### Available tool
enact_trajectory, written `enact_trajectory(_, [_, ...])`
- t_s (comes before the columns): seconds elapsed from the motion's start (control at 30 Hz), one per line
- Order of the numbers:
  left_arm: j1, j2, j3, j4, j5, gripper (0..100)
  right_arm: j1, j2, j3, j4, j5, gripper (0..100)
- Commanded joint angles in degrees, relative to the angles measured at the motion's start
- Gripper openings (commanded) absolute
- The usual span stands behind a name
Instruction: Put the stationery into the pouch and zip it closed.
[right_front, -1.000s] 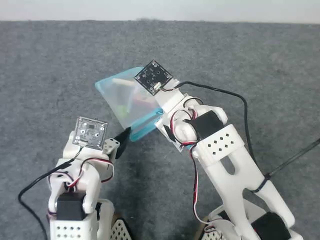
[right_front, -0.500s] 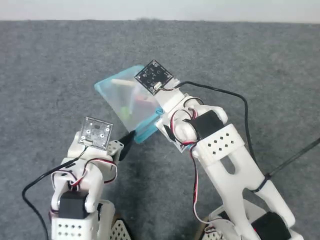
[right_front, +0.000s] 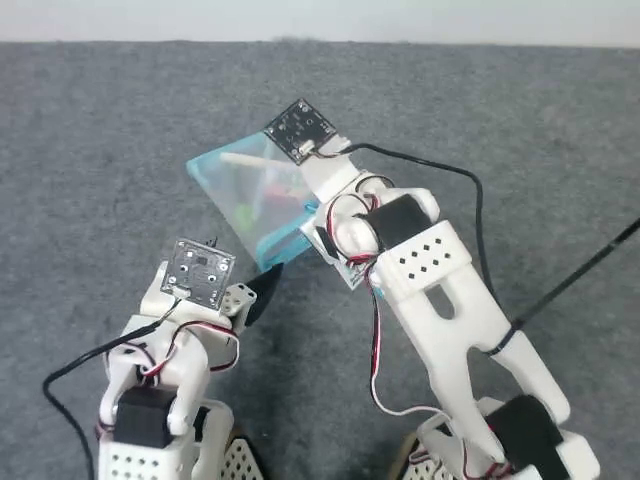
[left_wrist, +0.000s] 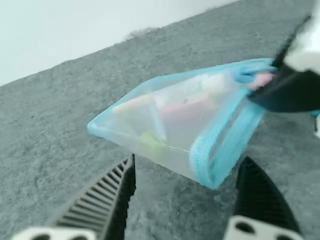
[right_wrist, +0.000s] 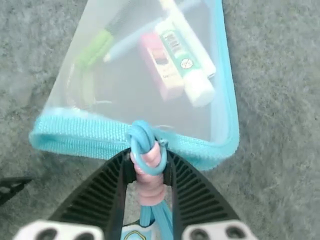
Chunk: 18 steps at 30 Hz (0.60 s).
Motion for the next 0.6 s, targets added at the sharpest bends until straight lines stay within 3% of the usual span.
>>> enact_trajectory(0.0, [1.05, 0.09, 1.36, -3.43, 0.44, 31, 0.66, -1.36, -4.66, 1.27, -0.79, 0.6])
enact_trajectory(0.23, [0.53, 0.09, 7.43, -10.11, 0.79, 31, 0.31, -4.62, -2.20, 2.33, -0.53, 0.6])
enact_trajectory(0.57, [-5.80, 0.09, 12.88, -17.32, 0.53, 30, 0.22, -10.59, 5.01, 2.42, 0.35, 0.6])
